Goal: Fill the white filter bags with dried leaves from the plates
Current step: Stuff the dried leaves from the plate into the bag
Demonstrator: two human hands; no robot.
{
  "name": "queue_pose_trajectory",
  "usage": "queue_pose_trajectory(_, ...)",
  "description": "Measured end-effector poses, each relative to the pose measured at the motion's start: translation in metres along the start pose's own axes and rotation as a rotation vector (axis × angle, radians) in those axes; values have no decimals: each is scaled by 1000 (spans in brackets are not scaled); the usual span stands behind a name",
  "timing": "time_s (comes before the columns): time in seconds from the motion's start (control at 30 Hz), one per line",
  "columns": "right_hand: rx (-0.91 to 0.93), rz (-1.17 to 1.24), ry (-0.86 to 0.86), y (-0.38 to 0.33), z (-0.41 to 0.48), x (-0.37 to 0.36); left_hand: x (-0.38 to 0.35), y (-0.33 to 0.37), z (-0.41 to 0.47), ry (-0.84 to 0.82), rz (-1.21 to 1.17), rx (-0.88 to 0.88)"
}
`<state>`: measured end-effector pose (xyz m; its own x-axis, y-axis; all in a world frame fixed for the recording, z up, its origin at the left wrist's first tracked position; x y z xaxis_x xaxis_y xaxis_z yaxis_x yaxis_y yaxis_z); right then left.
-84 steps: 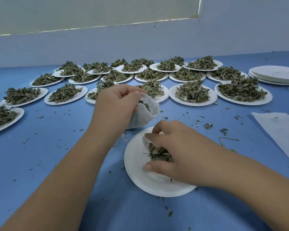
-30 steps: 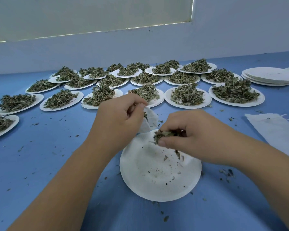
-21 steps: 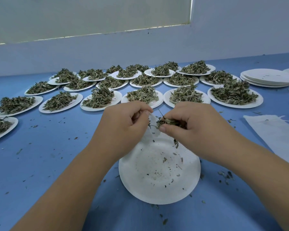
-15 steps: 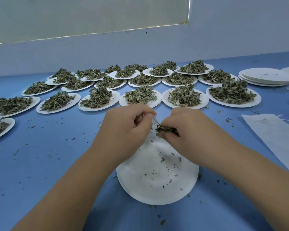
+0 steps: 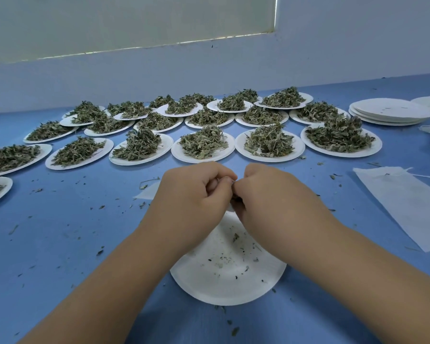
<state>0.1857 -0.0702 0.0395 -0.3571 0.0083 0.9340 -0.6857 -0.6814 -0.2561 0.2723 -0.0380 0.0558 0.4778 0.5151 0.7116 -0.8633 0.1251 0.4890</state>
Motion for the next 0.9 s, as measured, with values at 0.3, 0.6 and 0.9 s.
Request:
queue_pose_trajectory(0.3,7,207,103,-8,-3,23,8,-3,1,36,-17,20)
queue_pose_trajectory(0.6,36,375,36,-1,-2,15,8,-6,1,43,-58,70)
queue_pose_trajectory(0.9,-38,655,181,14,-3,25,6,-3,-1,21,-84,72)
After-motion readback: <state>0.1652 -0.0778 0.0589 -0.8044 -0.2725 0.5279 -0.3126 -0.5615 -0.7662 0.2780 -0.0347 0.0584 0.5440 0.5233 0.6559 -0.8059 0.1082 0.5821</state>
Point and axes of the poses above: each hand's wrist, its own z-axis towards the middle knuckle, its own x-axis out of the back of the hand, y = z × x, the point moved 9 cm from there along z, towards the middle knuckle, and after that the axes turned 11 degrees about z, right-handed, at the moved point
